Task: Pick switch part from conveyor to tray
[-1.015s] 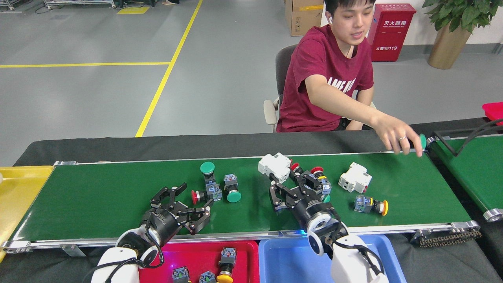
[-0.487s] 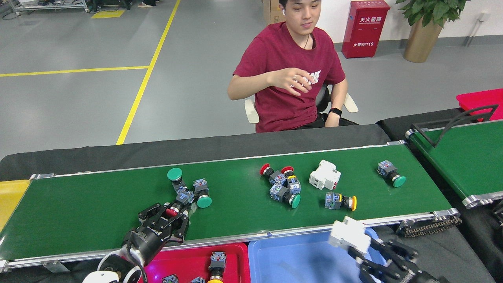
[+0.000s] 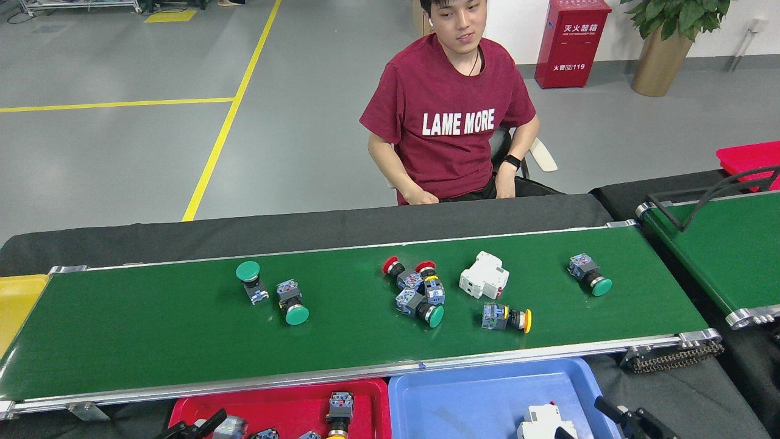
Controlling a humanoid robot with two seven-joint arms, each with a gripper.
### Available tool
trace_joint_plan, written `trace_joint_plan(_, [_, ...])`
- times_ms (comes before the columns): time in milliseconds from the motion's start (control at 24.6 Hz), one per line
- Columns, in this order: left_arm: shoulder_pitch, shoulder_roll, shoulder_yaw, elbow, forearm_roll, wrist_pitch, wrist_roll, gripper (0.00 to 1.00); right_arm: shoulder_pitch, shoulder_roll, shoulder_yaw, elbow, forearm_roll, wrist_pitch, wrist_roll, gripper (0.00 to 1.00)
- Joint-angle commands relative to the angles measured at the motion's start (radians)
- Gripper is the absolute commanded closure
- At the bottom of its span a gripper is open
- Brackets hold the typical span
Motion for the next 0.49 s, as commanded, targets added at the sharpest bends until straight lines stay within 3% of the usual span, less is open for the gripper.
trace_joint_plan(0, [-0.004,-0.082,0.108,-0.016,0.008,0.103,0.011,0.0,-0.07,0.01,-0.009,0.008,0.004,0.152,-0.007,0.16])
trace_joint_plan(122, [-0.014,-0.145,0.199,-0.022,0.007,0.25,0.011,0.0,-0.141,0.025,-0.002,0.023,0.012,0.323,-0.007,0.16])
trace_joint_plan(203, [-0.01,-0.142,0.201,-0.017,-0.002,0.316,0.011,0.0,-0.152,0.088,0.026,0.027,0.045,0.419,-0.007,0.16])
trace_joint_plan(325, [-0.017,-0.139,0.191,-0.019,-0.016,0.337,0.004,0.0,-0.132,0.125,0.046,0.009,0.119,0.461,-0.009,0.14])
trace_joint_plan(446, [-0.035,-0.136,0.15,-0.039,-0.038,0.334,-0.003,0.0,-0.072,0.125,0.055,-0.012,0.13,0.458,-0.035,0.11])
